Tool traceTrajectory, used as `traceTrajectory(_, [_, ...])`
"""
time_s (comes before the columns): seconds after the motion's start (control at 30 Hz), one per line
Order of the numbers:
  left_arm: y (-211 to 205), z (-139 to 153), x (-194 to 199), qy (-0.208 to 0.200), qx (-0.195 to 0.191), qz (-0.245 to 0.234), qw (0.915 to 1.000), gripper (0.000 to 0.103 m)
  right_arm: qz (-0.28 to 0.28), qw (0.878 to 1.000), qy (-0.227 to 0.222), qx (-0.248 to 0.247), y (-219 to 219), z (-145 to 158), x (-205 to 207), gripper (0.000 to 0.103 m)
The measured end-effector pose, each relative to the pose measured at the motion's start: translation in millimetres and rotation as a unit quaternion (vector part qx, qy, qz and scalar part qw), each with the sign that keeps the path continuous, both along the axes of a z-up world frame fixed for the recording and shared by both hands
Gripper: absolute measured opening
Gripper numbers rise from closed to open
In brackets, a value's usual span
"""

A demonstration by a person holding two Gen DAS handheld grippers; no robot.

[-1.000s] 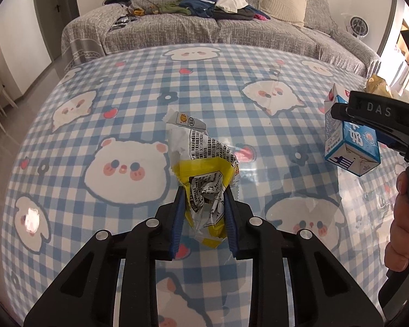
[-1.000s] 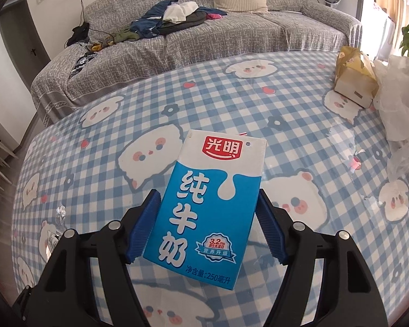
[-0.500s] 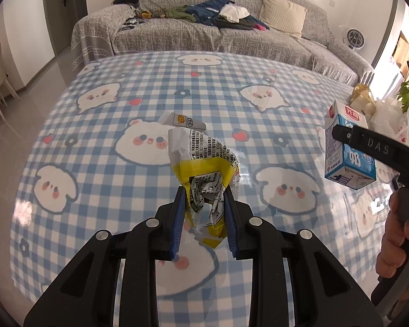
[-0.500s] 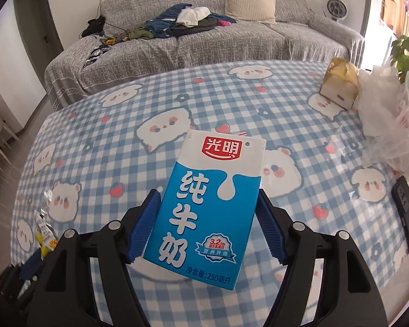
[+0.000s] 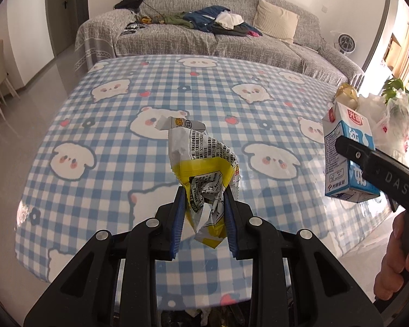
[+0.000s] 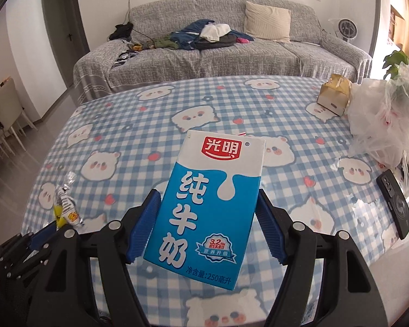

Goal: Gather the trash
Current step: 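Lift the wrapper and milk carton and carry both down over the black bin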

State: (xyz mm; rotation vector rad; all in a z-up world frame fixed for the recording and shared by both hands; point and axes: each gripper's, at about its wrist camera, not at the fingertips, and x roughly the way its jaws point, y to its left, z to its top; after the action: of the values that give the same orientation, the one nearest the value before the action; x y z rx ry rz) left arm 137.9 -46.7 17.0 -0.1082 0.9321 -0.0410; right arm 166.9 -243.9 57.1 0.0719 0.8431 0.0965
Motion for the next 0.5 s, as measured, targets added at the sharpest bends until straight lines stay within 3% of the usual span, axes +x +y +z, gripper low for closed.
traceTrajectory(0.5, [12,-4,-75,-0.006,-0.010,-0.002,0.9999,0.026,0.046,0.999,-0.008,-0.016,22,-17,-79,0.067])
